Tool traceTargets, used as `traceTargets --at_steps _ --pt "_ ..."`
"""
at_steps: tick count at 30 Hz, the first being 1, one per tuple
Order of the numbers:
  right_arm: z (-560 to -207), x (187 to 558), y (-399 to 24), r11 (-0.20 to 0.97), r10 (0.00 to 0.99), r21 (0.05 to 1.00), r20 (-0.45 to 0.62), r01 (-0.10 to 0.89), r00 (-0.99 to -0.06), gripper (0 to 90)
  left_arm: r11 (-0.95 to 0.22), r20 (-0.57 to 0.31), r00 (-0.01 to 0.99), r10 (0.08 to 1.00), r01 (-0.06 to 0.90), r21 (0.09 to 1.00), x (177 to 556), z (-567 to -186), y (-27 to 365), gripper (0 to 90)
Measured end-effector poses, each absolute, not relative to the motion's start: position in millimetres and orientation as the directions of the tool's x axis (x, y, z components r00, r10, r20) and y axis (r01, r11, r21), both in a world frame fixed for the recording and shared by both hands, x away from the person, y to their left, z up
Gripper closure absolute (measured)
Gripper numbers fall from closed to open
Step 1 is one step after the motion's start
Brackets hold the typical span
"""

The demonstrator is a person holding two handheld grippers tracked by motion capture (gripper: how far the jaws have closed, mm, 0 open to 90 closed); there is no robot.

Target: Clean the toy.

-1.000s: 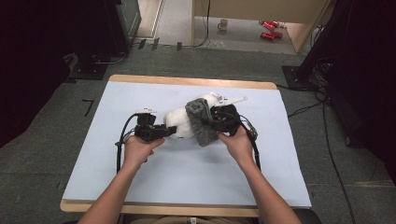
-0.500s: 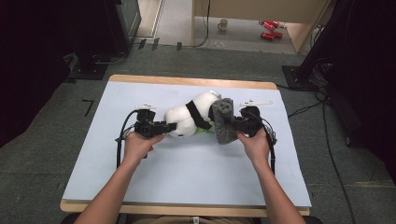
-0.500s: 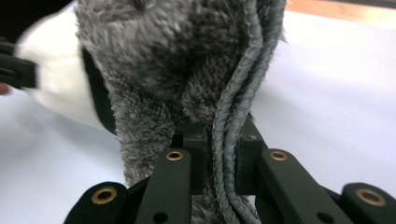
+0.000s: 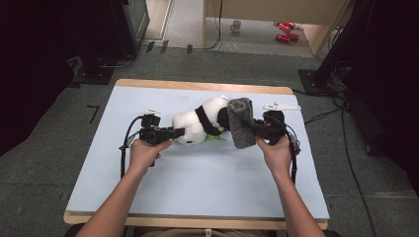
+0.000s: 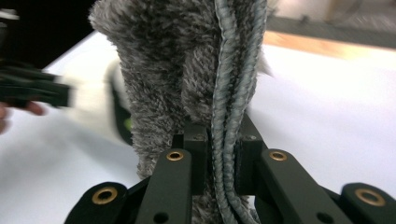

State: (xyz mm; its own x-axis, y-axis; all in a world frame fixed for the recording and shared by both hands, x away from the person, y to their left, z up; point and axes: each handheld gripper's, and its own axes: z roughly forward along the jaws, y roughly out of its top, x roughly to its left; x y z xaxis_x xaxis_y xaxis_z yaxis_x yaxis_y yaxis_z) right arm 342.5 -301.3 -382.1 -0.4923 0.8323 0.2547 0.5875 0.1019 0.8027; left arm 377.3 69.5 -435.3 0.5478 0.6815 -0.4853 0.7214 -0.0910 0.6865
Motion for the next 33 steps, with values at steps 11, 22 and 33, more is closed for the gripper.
traceTargets --at_steps 11,22,33 --pt "-395.7 348.3 -272.1 0.18 0.809 0.792 0.218 0.583 -0.546 80.4 -0.196 -0.357 0.634 0.685 0.634 0.748 366.1 -425.3 73.4 43.9" --pt "-401.1 361.5 -279.2 0.169 0.813 0.786 0.23 0.594 -0.535 79.7 -0.321 -0.19 0.77 0.61 0.459 0.828 381.6 -401.9 77.5 31.9" --pt "-402.4 364.7 -281.3 0.169 0.807 0.784 0.238 0.597 -0.541 78.5 -0.51 -0.105 0.875 0.473 0.368 0.777 409.9 -401.0 47.3 26.0"
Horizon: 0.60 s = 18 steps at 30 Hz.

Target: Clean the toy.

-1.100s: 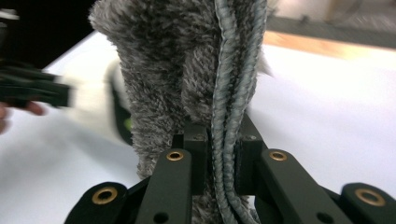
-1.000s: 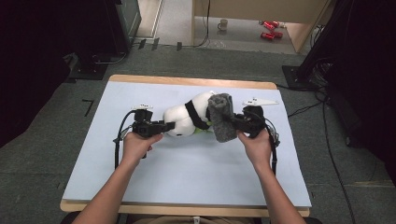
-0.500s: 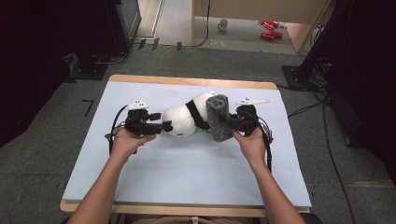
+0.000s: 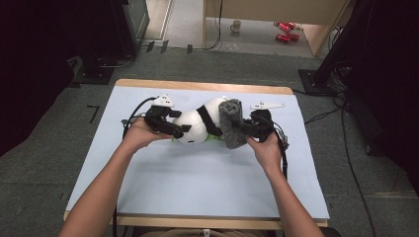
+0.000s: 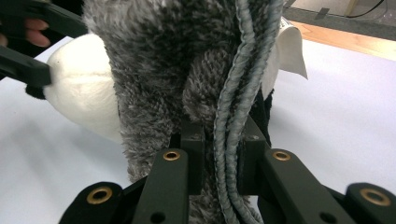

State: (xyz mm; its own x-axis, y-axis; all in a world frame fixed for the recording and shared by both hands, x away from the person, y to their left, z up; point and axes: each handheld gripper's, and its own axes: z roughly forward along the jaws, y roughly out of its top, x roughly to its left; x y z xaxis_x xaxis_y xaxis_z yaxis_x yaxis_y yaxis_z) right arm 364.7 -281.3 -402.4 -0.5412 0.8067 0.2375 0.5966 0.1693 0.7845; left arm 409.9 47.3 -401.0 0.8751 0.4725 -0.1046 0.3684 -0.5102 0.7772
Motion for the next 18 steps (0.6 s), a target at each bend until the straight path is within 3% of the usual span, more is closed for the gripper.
traceTargets --at_steps 4,8,10,14,18 --pt "-401.5 363.0 -280.1 0.178 0.808 0.785 0.228 0.593 -0.544 78.5 -0.561 -0.049 0.9 0.434 0.312 0.767 411.5 -411.7 39.6 20.1" --pt "-400.5 362.6 -279.2 0.18 0.81 0.784 0.225 0.594 -0.542 78.5 -0.574 -0.017 0.901 0.434 0.29 0.765 413.6 -418.9 38.4 20.2" --pt "-399.2 362.4 -278.6 0.18 0.812 0.786 0.22 0.591 -0.54 78.5 -0.568 -0.012 0.889 0.458 0.303 0.765 414.1 -422.6 38.8 25.5" --pt "-395.8 360.8 -278.5 0.175 0.809 0.781 0.233 0.599 -0.54 78.4 -0.526 -0.035 0.849 0.527 0.358 0.771 407.5 -421.4 38.5 45.8" --pt "-387.8 357.1 -282.5 0.141 0.793 0.788 0.273 0.599 -0.546 78.8 -0.474 -0.105 0.806 0.583 0.442 0.762 404.2 -413.4 36.5 54.9"
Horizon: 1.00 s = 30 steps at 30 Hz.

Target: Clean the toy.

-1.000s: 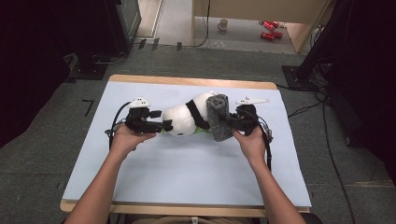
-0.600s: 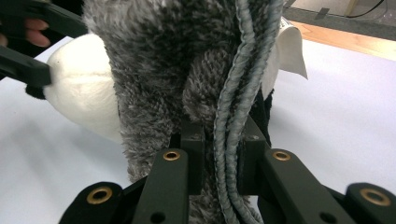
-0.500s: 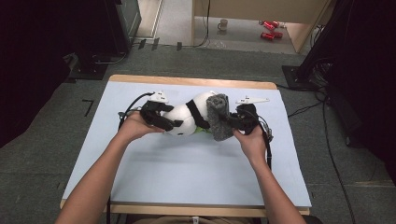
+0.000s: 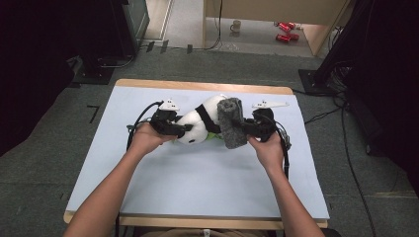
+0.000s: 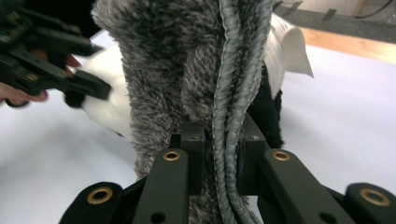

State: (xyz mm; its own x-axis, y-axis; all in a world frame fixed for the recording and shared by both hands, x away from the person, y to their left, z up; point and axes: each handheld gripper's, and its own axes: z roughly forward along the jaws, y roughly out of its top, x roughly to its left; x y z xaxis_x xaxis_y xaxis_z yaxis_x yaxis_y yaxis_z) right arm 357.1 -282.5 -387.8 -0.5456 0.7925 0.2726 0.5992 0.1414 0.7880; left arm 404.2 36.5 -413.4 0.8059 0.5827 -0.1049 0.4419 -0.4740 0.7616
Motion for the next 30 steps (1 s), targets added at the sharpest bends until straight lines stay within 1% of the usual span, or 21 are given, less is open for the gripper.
traceTargets --at_steps 2,5,7,10,12,13,14,15,18,22,25,30 --pt "-379.1 354.0 -283.6 0.124 0.783 0.799 0.285 0.588 -0.553 79.0 -0.432 -0.178 0.78 0.601 0.503 0.748 403.3 -405.5 34.4 56.7" --pt "-367.3 348.3 -281.4 0.112 0.77 0.819 0.286 0.562 -0.571 79.0 -0.317 -0.286 0.696 0.658 0.601 0.734 398.8 -392.0 33.4 58.0" --pt "-358.9 342.3 -276.7 0.111 0.756 0.834 0.282 0.54 -0.591 79.0 -0.259 -0.338 0.65 0.681 0.645 0.719 390.9 -388.6 30.0 58.0" --pt "-355.1 335.0 -266.6 0.127 0.733 0.839 0.279 0.528 -0.62 79.1 -0.222 -0.388 0.62 0.682 0.681 0.698 376.6 -393.8 22.8 57.5" --pt "-356.5 330.0 -258.5 0.139 0.714 0.837 0.286 0.53 -0.639 79.2 -0.188 -0.452 0.598 0.662 0.716 0.672 366.6 -402.3 18.4 57.3" --pt "-358.1 327.2 -254.0 0.149 0.706 0.833 0.288 0.533 -0.647 79.2 -0.192 -0.477 0.592 0.65 0.734 0.651 364.5 -405.3 16.0 57.0" --pt "-360.7 324.8 -249.3 0.161 0.698 0.829 0.288 0.536 -0.655 79.3 -0.193 -0.477 0.594 0.647 0.734 0.652 362.4 -407.0 14.6 56.7" --pt "-363.0 323.4 -246.2 0.176 0.696 0.824 0.283 0.539 -0.66 79.3 -0.195 -0.458 0.607 0.65 0.715 0.671 359.2 -409.1 13.1 56.3" --pt "-379.3 323.4 -235.7 0.227 0.71 0.793 0.263 0.565 -0.654 79.4 -0.194 -0.445 0.613 0.652 0.703 0.684 358.5 -412.3 14.9 55.0" --pt "-397.5 328.4 -234.3 0.227 0.722 0.776 0.271 0.588 -0.637 79.5 -0.219 -0.416 0.638 0.648 0.679 0.7 358.1 -414.9 16.2 52.2" --pt "-397.6 329.0 -235.5 0.207 0.72 0.778 0.29 0.594 -0.631 79.9 -0.211 -0.428 0.632 0.647 0.687 0.695 361.8 -415.1 18.7 51.0" --pt "-393.7 320.7 -221.4 0.24 0.688 0.785 0.278 0.571 -0.67 80.0 -0.183 -0.447 0.608 0.656 0.703 0.687 367.0 -416.1 22.5 52.1"
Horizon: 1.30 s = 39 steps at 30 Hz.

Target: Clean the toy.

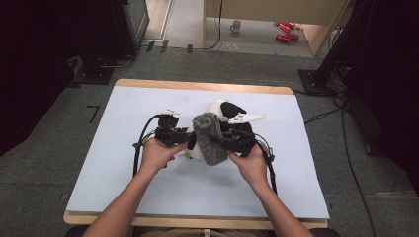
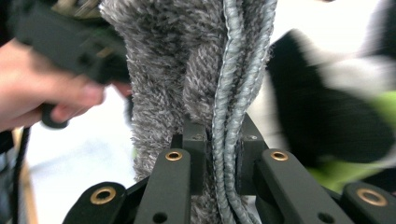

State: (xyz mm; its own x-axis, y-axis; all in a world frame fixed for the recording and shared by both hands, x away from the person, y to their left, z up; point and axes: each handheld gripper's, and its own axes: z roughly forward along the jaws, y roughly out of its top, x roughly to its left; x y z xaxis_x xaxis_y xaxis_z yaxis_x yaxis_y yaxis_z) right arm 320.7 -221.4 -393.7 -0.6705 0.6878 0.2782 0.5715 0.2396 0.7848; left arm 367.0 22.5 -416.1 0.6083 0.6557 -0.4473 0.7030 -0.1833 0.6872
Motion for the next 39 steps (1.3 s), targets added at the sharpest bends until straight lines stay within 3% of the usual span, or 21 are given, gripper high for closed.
traceTargets --at_steps 7,13,17,25,28,39 --pt "-412.2 303.5 -180.5 0.346 0.633 0.781 0.215 0.52 -0.744 80.3 -0.158 -0.48 0.583 0.656 0.728 0.668 372.1 -418.2 31.2 52.7" --pt "-430.4 296.8 -167.7 0.398 0.634 0.812 0.093 0.427 -0.768 80.6 -0.132 -0.5 0.563 0.658 0.74 0.659 375.0 -420.6 34.8 52.8" --pt "-450.9 293.7 -157.7 0.483 0.617 0.768 0.043 0.421 -0.786 80.8 -0.128 -0.501 0.563 0.657 0.739 0.661 374.8 -419.9 33.8 52.7" --pt "-472.0 300.8 -152.6 0.526 0.623 0.707 0.057 0.473 -0.78 80.9 -0.15 -0.484 0.582 0.653 0.726 0.671 372.9 -417.1 31.1 52.5" --pt "-483.6 307.0 -157.0 0.483 0.638 0.697 0.135 0.53 -0.758 80.8 -0.155 -0.475 0.589 0.654 0.719 0.678 372.6 -416.6 30.7 52.4" --pt "-457.3 299.3 -152.3 0.516 0.601 0.69 0.129 0.507 -0.789 80.6 -0.141 -0.485 0.583 0.651 0.721 0.678 376.2 -418.7 34.6 52.4"
